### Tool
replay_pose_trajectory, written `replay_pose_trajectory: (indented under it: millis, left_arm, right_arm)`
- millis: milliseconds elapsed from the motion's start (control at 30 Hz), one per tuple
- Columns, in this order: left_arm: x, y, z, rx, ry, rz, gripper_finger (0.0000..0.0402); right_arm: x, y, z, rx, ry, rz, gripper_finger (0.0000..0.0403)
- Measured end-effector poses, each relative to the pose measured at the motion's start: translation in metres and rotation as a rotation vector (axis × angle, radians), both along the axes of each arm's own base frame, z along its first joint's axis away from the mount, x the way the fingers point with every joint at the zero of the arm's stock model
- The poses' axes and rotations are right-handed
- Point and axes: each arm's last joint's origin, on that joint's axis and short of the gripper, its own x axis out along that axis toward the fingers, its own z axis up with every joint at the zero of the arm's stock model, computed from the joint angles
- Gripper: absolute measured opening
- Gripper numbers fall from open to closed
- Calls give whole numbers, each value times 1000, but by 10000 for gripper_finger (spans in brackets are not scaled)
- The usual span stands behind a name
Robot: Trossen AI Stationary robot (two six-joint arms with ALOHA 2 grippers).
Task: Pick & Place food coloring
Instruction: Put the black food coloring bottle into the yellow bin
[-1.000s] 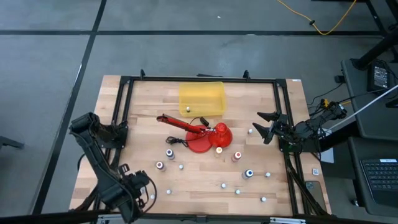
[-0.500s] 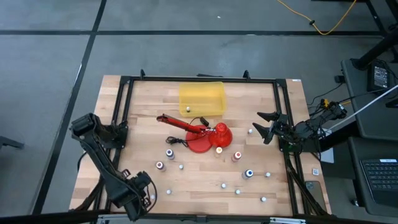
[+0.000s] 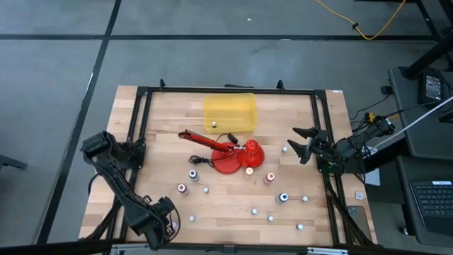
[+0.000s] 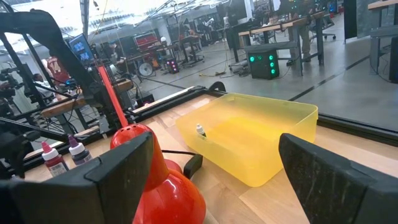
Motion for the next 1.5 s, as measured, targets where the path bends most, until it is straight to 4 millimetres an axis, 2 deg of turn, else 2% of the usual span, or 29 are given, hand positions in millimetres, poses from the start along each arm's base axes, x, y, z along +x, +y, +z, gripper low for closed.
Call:
replay_pose_trajectory:
  millis: [400,700,867,1033,1200,1500]
  left_arm:
    - [1,-2,-6,2,20,-9,127]
    - [0,-2,-6,-6,30,-27,64]
    - [2,0,-1,-17,16,-42,64]
    - [13,9,21,-24,-31,-61,67]
    - [23,28,49,9,-46,-72,63]
    - [42,67,117,-23,-71,-96,63]
  right_arm:
    - [0,0,0,0,0,0,347]
    - [0,0,0,0,0,0,347]
    - [0,0,0,0,0,0,347]
    - [0,0,0,0,0,0,347]
    - [0,0,0,0,0,-1,347]
    - [0,0,0,0,0,0,347]
